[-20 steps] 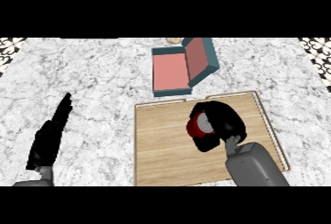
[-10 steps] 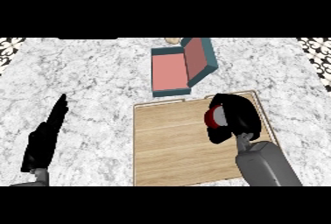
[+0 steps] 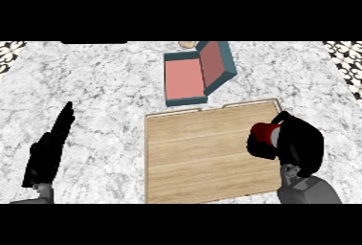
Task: Pick the can from the tray and place it in the cardboard box
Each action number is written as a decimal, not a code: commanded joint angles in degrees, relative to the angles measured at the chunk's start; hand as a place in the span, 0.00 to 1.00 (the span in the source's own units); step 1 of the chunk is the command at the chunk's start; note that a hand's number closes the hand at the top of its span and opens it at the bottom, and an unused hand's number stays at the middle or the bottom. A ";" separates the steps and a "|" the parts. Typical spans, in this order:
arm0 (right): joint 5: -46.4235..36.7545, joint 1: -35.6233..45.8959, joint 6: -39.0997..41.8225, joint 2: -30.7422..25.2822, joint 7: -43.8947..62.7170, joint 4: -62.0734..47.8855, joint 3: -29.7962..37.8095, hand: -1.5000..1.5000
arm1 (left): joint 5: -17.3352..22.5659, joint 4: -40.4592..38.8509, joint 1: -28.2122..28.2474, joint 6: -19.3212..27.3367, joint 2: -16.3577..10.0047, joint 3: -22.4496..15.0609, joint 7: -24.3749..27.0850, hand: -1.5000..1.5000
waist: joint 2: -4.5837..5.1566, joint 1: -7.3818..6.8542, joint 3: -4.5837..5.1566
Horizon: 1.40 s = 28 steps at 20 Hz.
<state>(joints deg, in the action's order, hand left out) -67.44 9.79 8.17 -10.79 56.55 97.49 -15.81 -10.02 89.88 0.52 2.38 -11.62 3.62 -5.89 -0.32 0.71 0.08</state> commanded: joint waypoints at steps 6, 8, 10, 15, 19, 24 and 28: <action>-0.94 5.39 -6.62 3.73 -2.35 14.88 -0.61 1.00 | -0.11 -0.84 -0.88 -0.25 0.60 -0.07 -0.27 0.50 | 0.20 -0.85 -0.09; 0.90 9.15 -2.87 5.51 -1.36 19.50 -1.19 1.00 | -0.43 -2.43 -1.30 -0.44 -0.73 1.02 1.66 0.50 | 0.12 -0.72 -0.03; 3.16 14.63 -2.01 5.34 -3.47 15.42 2.07 1.00 | -0.17 -1.66 -0.58 -1.08 -0.20 0.38 2.09 0.50 | 0.33 -1.21 -0.05; 2.54 25.43 -2.83 9.98 -3.04 7.92 2.41 1.00 | -0.98 -0.06 -0.19 -0.56 0.57 -0.10 0.72 0.50 | 0.33 -1.39 -0.05; 4.00 35.90 -5.12 10.67 -4.54 -4.98 8.39 1.00 | -2.40 -3.14 -1.71 0.51 1.78 -0.68 2.34 0.50 | 0.46 -1.47 -0.05; 3.95 43.66 -9.95 10.74 -4.50 -20.17 10.49 1.00 | -2.24 -2.17 -1.97 -0.37 1.27 -0.37 1.59 0.50 | 0.56 -1.75 -0.04; 6.83 51.23 -12.52 9.96 -9.72 -33.76 17.48 1.00 | -2.24 -0.21 -3.06 -1.02 1.30 -1.05 -1.44 0.50 | 0.76 -2.26 -0.07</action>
<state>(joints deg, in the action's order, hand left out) -61.98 54.30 -1.43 -0.75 49.20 75.50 -2.34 -11.50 88.53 -0.57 1.41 -10.51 3.40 -4.56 0.30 -1.27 0.03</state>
